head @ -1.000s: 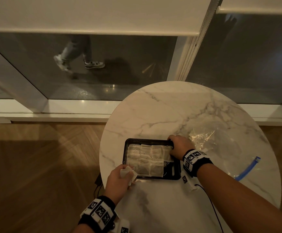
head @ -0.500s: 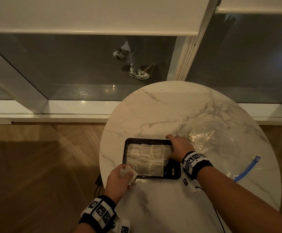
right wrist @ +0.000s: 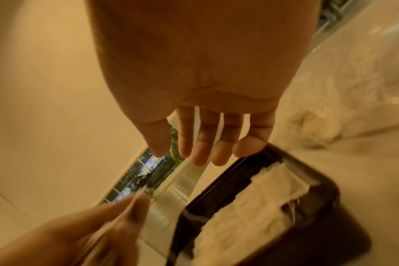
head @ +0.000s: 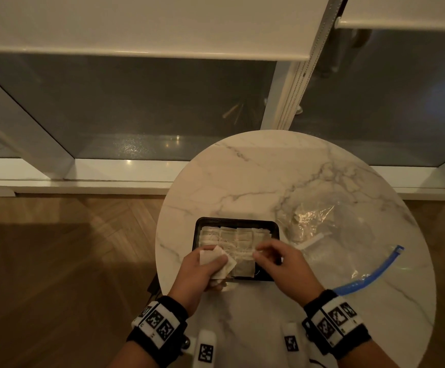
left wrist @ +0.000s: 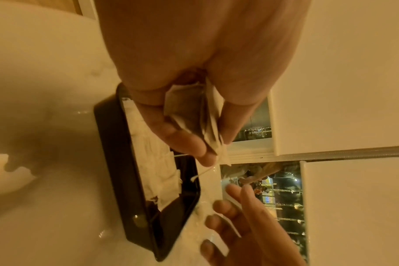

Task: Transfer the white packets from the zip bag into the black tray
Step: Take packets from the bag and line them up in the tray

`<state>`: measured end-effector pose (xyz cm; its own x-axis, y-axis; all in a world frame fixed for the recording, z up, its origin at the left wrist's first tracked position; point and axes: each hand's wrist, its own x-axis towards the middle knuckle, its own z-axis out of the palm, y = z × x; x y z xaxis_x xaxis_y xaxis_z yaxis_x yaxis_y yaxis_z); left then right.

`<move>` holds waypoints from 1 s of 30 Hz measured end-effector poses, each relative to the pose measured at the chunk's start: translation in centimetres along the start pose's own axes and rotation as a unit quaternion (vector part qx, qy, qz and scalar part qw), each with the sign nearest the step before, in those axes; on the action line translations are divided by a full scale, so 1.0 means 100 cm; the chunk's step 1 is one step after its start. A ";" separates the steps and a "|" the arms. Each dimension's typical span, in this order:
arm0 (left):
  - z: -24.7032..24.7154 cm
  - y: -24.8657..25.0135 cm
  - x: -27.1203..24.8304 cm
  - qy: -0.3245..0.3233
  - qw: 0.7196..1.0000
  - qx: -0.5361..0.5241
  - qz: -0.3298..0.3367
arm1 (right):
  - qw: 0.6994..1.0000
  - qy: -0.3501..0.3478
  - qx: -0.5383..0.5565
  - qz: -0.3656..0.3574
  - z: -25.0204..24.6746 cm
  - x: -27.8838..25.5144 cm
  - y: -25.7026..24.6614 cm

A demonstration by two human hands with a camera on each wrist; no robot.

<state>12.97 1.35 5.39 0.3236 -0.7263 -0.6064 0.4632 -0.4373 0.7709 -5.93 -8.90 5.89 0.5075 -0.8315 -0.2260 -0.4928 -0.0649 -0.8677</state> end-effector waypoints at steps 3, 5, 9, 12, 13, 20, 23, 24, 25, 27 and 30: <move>0.013 0.002 0.000 -0.028 0.999 -0.010 -0.015 | 0.997 -0.029 0.066 0.006 0.021 -0.015 -0.002; 0.019 0.002 0.000 -0.052 0.998 -0.001 -0.021 | 0.994 -0.018 0.109 0.005 0.030 -0.019 -0.005; 0.023 0.003 -0.004 -0.074 0.997 0.018 -0.013 | 0.988 0.001 0.153 0.013 0.031 -0.018 -0.010; 0.019 0.003 -0.005 -0.053 0.998 0.025 0.000 | 0.985 0.033 0.166 0.023 0.024 -0.013 -0.012; 0.018 0.004 -0.007 -0.047 0.998 0.032 0.006 | 0.985 0.043 0.168 0.021 0.022 -0.012 -0.012; 0.019 0.009 -0.017 -0.051 0.996 0.061 0.051 | 0.977 0.016 0.209 0.041 0.024 -0.007 -0.019; 0.019 0.010 -0.018 -0.029 0.997 0.057 0.053 | 0.979 0.014 0.198 0.045 0.022 -0.006 -0.017; 0.017 0.010 -0.019 -0.018 0.997 0.053 0.052 | 0.979 0.018 0.194 0.051 0.020 -0.006 -0.016; 0.015 0.009 -0.018 -0.009 0.997 0.052 0.051 | 0.981 0.024 0.188 0.053 0.018 -0.005 -0.014; 0.008 0.008 -0.017 0.004 0.997 0.064 0.050 | 0.983 0.038 0.170 0.055 0.012 -0.005 -0.011; -0.005 0.003 -0.013 0.019 0.990 0.126 0.056 | 0.988 0.059 0.129 0.063 -0.001 0.001 0.001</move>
<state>13.12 2.43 6.24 0.3944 -0.7595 -0.5172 0.2040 -0.4764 0.8552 -5.97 -9.04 5.85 0.3605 -0.8832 -0.2999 -0.3420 0.1740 -0.9235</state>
